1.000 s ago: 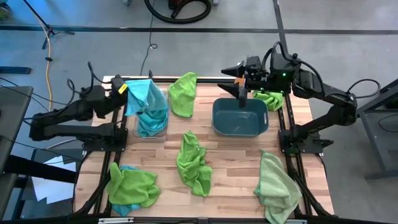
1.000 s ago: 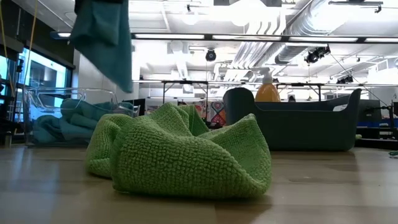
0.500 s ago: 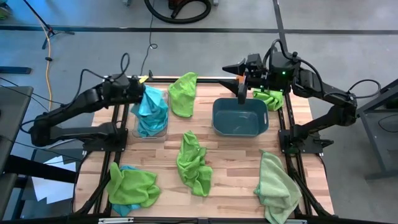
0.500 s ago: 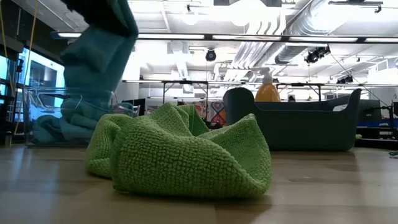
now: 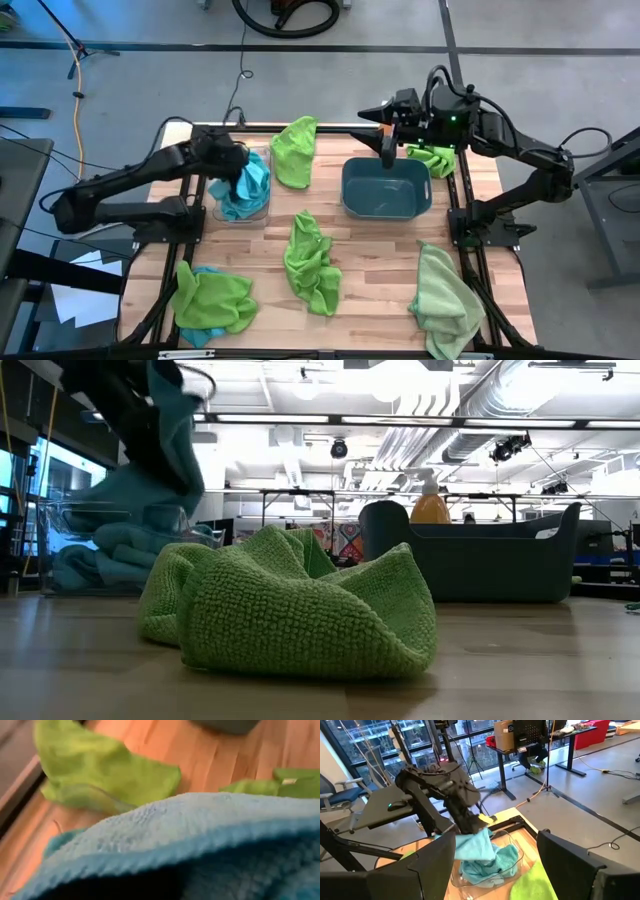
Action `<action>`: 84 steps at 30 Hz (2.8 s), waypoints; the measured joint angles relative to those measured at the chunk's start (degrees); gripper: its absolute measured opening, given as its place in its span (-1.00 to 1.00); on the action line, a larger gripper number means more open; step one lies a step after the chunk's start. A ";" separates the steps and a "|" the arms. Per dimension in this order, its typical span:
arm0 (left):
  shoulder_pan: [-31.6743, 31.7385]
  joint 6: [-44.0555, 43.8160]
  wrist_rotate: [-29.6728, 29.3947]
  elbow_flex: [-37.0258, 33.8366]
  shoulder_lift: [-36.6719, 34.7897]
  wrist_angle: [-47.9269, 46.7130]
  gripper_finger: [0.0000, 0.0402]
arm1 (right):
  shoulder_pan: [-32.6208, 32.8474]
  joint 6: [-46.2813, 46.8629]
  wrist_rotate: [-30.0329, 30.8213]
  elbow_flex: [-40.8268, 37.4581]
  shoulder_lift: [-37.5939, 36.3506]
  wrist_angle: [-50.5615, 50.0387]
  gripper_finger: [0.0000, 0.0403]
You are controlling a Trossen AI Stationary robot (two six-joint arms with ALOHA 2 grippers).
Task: Sort microfiber towel by color & place in baskets
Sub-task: Put the blue microfiber towel into the transparent bin
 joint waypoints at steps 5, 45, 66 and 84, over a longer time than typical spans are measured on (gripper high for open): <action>-0.48 1.98 0.08 2.76 8.89 -1.30 -1.00 | 0.02 0.13 -0.02 0.00 0.66 -0.39 0.37; 3.28 1.21 1.45 -10.13 2.36 9.63 -1.00 | 0.07 0.96 0.00 -0.04 3.56 -5.02 0.37; 3.37 3.85 -2.69 -8.41 24.55 9.13 -0.99 | 0.07 2.04 0.07 -0.04 3.54 -5.04 0.37; 3.41 5.96 -3.85 7.67 24.94 -12.75 -0.03 | 0.07 0.77 0.00 -0.02 3.54 -5.06 0.37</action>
